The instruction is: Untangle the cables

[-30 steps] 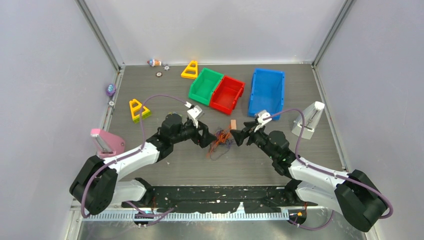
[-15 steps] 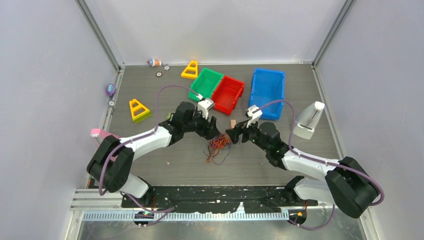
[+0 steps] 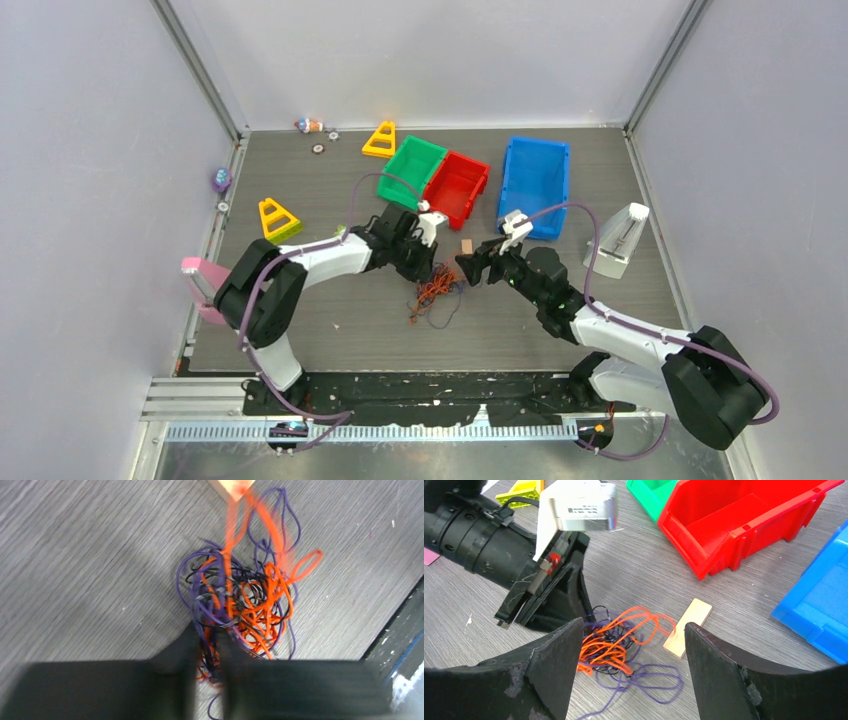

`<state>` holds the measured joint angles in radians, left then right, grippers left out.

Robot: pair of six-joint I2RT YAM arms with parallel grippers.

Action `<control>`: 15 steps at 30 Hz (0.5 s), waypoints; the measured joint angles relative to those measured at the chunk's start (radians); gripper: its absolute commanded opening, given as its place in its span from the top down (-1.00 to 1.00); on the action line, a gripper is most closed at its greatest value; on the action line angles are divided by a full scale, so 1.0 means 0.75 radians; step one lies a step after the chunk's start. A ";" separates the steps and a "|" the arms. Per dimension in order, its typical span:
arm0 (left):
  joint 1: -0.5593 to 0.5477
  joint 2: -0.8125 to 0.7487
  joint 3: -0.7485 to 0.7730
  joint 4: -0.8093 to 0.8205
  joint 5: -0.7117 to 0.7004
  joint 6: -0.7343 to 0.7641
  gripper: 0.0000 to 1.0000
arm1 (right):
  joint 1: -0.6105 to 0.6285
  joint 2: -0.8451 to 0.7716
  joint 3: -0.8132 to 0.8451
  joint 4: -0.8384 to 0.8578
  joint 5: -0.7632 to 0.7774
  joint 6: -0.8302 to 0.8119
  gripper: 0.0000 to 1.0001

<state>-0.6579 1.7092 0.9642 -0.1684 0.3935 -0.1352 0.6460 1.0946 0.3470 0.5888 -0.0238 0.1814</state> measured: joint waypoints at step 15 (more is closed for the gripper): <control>0.100 -0.300 -0.386 0.395 0.070 -0.203 1.00 | 0.000 0.151 -0.007 0.130 -0.186 0.113 -0.66</control>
<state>-0.5831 1.4845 0.6746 0.1280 0.4458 -0.2874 0.6460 1.2079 0.3416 0.6861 -0.1635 0.2661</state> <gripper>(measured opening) 0.017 0.843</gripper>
